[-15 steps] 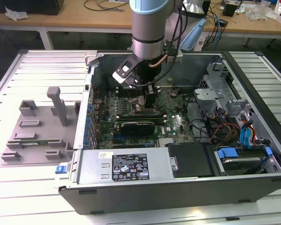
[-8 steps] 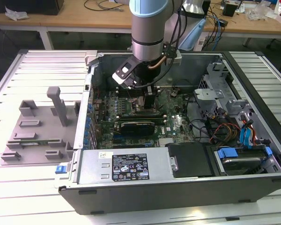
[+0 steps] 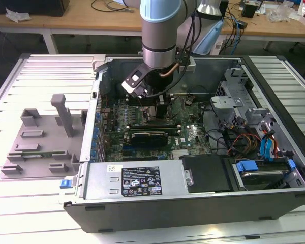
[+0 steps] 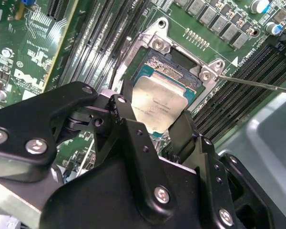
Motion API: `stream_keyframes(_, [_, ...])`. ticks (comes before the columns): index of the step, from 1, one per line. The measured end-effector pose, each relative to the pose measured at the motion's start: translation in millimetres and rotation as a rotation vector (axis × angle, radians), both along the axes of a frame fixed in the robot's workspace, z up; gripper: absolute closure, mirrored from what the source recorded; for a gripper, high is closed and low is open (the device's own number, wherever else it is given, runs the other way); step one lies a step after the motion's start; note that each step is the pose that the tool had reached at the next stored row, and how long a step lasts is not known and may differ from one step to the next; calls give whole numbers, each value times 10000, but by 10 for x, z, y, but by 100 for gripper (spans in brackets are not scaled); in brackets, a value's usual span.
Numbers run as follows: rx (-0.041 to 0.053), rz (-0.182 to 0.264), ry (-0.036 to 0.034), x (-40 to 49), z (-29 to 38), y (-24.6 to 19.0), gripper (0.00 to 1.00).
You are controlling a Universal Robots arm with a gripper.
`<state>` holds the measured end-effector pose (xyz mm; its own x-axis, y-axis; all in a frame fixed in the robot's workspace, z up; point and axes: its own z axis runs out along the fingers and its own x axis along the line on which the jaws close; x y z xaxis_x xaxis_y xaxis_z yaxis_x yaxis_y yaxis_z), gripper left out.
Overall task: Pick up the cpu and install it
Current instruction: 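Place the cpu into insertion slot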
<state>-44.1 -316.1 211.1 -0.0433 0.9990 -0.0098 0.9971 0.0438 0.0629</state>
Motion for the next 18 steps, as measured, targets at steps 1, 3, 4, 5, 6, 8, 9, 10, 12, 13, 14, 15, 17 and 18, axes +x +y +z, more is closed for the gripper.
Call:
stream_keyframes(1, [-20, 0, -1, -8, -11, 13, 45])
stream_keyframes(3, [-126, -1, -1, -23, -38, 16, 45])
stream_keyframes(4, [-163, 0, -2, -24, -48, 16, 45])
stream_keyframes(5, [-191, 0, -1, -24, -56, 16, 45])
stream_keyframes(6, [-204, 1, 0, -23, -62, 16, 45])
stream_keyframes(8, [-206, -1, -1, -24, -73, 18, 45])
stream_keyframes(9, [-207, -2, 0, -24, -77, 21, 45])
stream_keyframes(10, [-206, -1, -1, -24, -84, 28, 45])
stream_keyframes(12, [-205, -1, -1, -24, -94, 40, 45])
stream_keyframes(13, [-206, 0, -1, -25, -102, 47, 45])
stream_keyframes(14, [-206, 0, -1, -30, -110, 51, 45])
stream_keyframes(15, [-207, 0, 0, -37, -112, 53, 45])
stream_keyframes(17, [-204, -31, -2, -39, -120, 54, 45])
stream_keyframes(18, [-207, -132, 2, -40, -124, 53, 45])
